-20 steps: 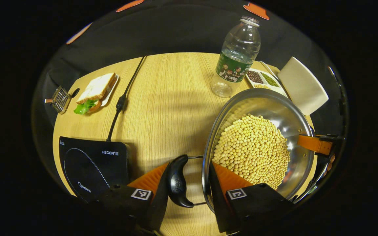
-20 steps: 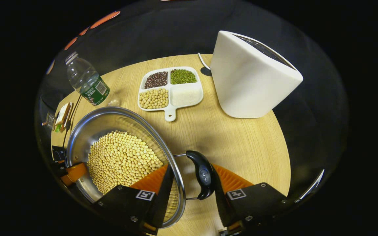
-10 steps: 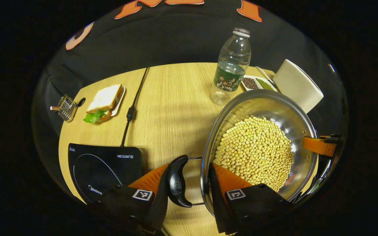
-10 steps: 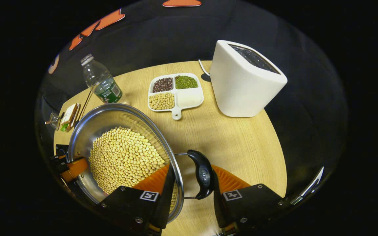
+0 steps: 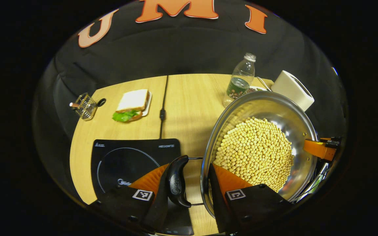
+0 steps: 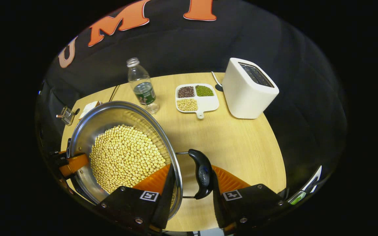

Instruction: First push the handle of the pot to place it horizontally, then grasp the pot with both hands and set it on the induction cooktop.

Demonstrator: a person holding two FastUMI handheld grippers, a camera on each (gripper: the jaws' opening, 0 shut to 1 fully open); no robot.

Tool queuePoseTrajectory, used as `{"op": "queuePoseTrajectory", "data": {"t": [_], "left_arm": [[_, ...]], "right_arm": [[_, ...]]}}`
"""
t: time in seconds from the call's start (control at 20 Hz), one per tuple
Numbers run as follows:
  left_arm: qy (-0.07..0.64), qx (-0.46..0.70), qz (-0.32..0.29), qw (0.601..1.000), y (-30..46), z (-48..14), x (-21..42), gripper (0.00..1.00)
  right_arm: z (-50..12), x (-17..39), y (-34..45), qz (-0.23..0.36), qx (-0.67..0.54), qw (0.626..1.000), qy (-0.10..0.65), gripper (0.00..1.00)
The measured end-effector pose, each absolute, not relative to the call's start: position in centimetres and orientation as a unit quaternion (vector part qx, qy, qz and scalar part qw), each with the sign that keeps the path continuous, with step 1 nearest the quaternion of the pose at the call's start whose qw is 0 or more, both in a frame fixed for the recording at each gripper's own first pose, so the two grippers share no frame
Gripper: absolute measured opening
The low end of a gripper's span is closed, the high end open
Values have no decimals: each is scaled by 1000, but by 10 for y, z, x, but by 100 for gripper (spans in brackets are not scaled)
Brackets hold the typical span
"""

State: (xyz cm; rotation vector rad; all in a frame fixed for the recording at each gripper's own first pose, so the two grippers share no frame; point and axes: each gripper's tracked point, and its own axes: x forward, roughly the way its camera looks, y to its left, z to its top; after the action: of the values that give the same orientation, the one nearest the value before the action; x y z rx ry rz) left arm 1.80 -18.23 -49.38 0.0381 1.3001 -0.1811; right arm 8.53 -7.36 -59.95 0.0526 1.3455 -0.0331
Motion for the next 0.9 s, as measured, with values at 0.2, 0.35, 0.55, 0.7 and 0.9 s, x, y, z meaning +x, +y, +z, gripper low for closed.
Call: {"op": "queuePoseTrajectory", "data": {"t": [0.2,0.35,0.55,0.7,0.9], "left_arm": [[596,17,-57,801,-125,-469,10,66],[590,15,-39,806,-80,-455,10,66],[590,4,-14,807,-57,-440,8,66],[591,-2,6,806,-58,-435,0,66],[593,-8,24,805,-61,-434,-8,66]], "right_arm": [[-600,93,-78,9,18,788,615,57],[-605,100,-82,29,13,793,609,56],[-604,112,-94,52,3,794,606,57],[-604,119,-95,69,-3,792,606,56],[-605,123,-97,90,-7,789,608,56]]}}
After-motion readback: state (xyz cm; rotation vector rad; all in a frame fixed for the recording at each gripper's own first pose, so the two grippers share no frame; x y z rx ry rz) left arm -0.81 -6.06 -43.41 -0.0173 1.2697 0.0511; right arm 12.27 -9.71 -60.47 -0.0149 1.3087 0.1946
